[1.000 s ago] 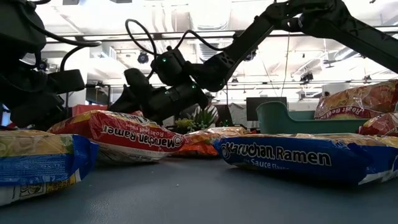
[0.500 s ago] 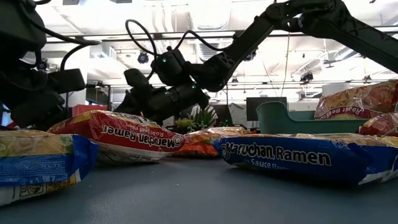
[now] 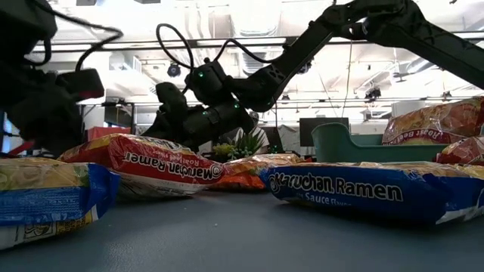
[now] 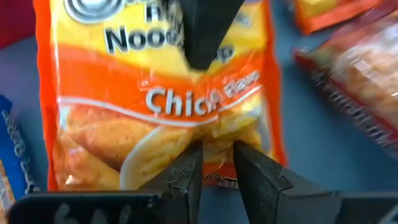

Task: Sort Maruchan noodles
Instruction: Put the orange noodle pack into the red bin

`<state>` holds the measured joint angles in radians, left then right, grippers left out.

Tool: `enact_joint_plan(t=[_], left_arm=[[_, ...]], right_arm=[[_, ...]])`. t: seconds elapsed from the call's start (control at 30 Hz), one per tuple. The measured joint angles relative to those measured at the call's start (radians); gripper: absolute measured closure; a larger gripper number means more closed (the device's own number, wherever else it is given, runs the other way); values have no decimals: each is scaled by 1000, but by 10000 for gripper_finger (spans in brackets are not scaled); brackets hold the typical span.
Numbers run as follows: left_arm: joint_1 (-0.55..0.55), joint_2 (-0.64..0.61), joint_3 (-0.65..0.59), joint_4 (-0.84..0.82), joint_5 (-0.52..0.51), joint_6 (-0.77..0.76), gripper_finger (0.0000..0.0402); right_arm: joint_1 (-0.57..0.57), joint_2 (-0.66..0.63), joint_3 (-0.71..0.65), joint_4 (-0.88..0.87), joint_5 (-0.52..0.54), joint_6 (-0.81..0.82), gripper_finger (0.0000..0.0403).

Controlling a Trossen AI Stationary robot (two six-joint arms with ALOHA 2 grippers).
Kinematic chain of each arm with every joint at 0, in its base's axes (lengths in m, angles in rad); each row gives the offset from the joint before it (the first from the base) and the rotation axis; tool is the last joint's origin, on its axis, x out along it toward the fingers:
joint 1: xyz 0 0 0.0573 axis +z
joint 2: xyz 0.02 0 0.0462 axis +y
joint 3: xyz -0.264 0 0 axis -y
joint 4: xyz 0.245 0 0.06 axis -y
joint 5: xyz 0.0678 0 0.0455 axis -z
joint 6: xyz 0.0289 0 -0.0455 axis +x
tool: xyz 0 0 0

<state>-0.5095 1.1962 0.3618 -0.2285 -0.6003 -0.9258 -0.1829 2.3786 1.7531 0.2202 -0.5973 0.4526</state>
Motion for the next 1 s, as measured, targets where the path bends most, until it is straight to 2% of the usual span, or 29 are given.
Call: enact_joint_plan(t=[0.27,0.43,0.57,0.8,1.0], left_arm=[[0,-214,0,-37,-7,78,321],[0,-375,1,-45,-20,182,303],[2,-484,2,-101,-77,205,282],[27,-588,2,-256,-120,133,203],[50,-582,2,-259,-112,126,112]], right_arm=[[5,-23,-2,-16,5,-86,286],[7,-40,-2,-52,6,-183,287],[10,-52,-2,-88,26,-248,287],[32,-77,-2,-124,75,-376,288],[73,-115,-1,-195,218,-522,289]])
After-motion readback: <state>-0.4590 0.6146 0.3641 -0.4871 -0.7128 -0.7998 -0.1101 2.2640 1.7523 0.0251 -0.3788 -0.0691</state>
